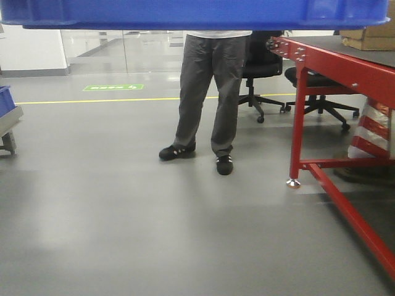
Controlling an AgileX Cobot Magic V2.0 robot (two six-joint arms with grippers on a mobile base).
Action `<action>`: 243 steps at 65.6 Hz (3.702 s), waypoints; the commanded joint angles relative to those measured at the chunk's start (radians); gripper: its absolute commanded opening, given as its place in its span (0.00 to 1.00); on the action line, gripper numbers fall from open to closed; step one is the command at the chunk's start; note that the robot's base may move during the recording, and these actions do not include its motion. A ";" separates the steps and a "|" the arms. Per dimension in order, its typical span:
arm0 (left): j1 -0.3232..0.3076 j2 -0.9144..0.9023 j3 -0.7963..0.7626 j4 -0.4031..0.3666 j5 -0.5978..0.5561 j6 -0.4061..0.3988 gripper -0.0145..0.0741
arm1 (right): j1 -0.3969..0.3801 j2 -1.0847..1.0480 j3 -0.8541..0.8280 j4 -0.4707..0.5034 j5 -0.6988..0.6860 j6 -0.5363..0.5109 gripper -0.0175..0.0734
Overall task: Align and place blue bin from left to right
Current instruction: 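Carry the blue bin with both grippers across the floor past the red bench, then carry the blue bin with both grippers toward another roller shelf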
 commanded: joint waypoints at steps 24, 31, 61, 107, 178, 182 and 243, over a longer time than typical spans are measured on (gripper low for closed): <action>-0.027 -0.027 -0.017 -0.124 -0.087 0.008 0.04 | 0.011 -0.019 -0.016 0.071 -0.108 0.005 0.02; -0.027 -0.027 -0.017 -0.124 -0.087 0.008 0.04 | 0.011 -0.019 -0.016 0.071 -0.110 0.005 0.02; -0.027 -0.027 -0.017 -0.124 -0.087 0.008 0.04 | 0.011 -0.019 -0.016 0.073 -0.112 0.005 0.02; -0.027 -0.027 -0.017 -0.122 -0.088 0.008 0.04 | 0.011 -0.019 -0.016 0.073 -0.116 0.005 0.02; -0.027 0.003 -0.017 -0.099 -0.558 0.008 0.04 | 0.011 -0.019 -0.016 0.075 -0.116 0.005 0.02; -0.027 0.003 -0.017 -0.099 -0.567 0.008 0.04 | 0.011 -0.019 -0.016 0.075 -0.116 0.005 0.02; -0.027 0.003 -0.017 -0.099 -0.584 0.008 0.04 | 0.011 -0.019 -0.016 0.075 -0.116 0.005 0.02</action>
